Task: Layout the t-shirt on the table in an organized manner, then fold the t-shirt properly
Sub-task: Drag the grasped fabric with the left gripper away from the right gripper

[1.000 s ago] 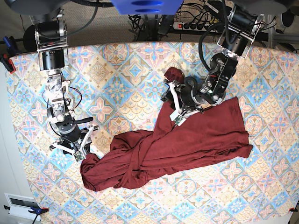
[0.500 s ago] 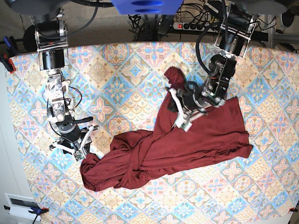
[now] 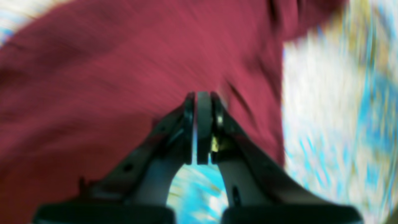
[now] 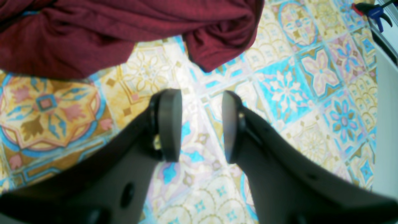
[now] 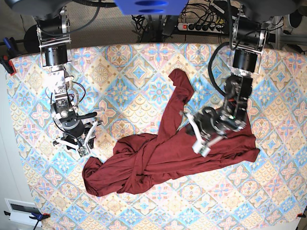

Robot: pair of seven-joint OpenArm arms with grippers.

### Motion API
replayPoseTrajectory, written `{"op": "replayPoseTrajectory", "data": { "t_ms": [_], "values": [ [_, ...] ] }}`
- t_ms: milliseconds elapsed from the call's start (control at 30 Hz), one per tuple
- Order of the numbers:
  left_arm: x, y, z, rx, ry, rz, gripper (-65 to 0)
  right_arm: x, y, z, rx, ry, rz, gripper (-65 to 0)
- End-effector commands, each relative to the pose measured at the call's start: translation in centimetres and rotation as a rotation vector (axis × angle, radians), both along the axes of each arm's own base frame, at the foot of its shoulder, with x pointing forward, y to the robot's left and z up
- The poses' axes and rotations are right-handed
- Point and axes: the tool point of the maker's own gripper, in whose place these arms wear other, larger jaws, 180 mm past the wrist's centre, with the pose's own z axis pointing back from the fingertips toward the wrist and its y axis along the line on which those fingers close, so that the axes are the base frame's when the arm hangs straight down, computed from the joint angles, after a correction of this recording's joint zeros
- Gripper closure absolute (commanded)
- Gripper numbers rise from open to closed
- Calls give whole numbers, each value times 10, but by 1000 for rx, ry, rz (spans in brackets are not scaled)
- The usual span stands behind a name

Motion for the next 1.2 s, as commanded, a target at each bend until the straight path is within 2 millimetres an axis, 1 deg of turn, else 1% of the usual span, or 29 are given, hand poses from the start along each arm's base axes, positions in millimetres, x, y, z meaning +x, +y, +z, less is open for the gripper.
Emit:
{"op": "replayPoseTrajectory", "data": {
  "t_ms": [0, 33, 67, 167, 233, 267, 300, 367, 467, 567, 633, 800, 900, 933, 967, 1033, 1167],
  "values": [
    [5, -7, 11, -18, -35, -19, -38, 13, -3, 24, 1, -72, 0, -204],
    [-4, -9, 2, -15, -9, -25, -63, 13, -3, 24, 1, -72, 0, -204],
    [-11, -9, -3, -16, 5, -25, -94, 13, -3, 24, 1, -72, 0, -204],
    [-31, -11, -12, -18, 27, -35, -196, 13, -4, 24, -1, -72, 0, -204],
    [-48, -13, -19, -19, 46, -49, -258, 13, -4, 24, -1, -72, 0, -204],
    [-56, -9, -22, -3, 60, -55, -282, 13, -4, 24, -1, -72, 0, -204],
    [-63, -9, -25, 4, 74, -63, -298, 13, -4, 24, -1, -72, 0, -204],
    [-72, -9, -31, 8, 100, -67, -310, 13, -3, 24, -1, -71, 1, -204],
    [-79, -9, -37, 7, 119, -61, -313, 13, -3, 24, -1, -71, 3, -204],
    [-82, -12, -40, 3, 128, -65, -314, 13, -2, 23, -2, -70, 4, -204],
    [-83, -22, -40, -17, 129, -68, -314, 13, -2, 23, -2, -70, 4, -204],
    [-88, -46, -45, -75, 165, -67, -311, 13, -2, 23, -2, -70, 4, -204],
    [-90, -53, -49, -90, 183, -67, -308, 13, -3, 24, -1, -71, 1, -204],
    [-90, -54, -49, -94, 185, -67, -298, 13, -3, 24, -1, -71, 1, -204],
    [-89, -56, -49, -99, 182, -67, -277, 13, -3, 24, -1, -71, 1, -204],
    [-88, -55, -48, -99, 178, -67, -212, 13, -3, 25, -2, -74, 3, -204],
    [-81, -53, -44, -101, 163, -58, -73, 16, 2, 40, 0, -113, 17, -204]
  ]
}}
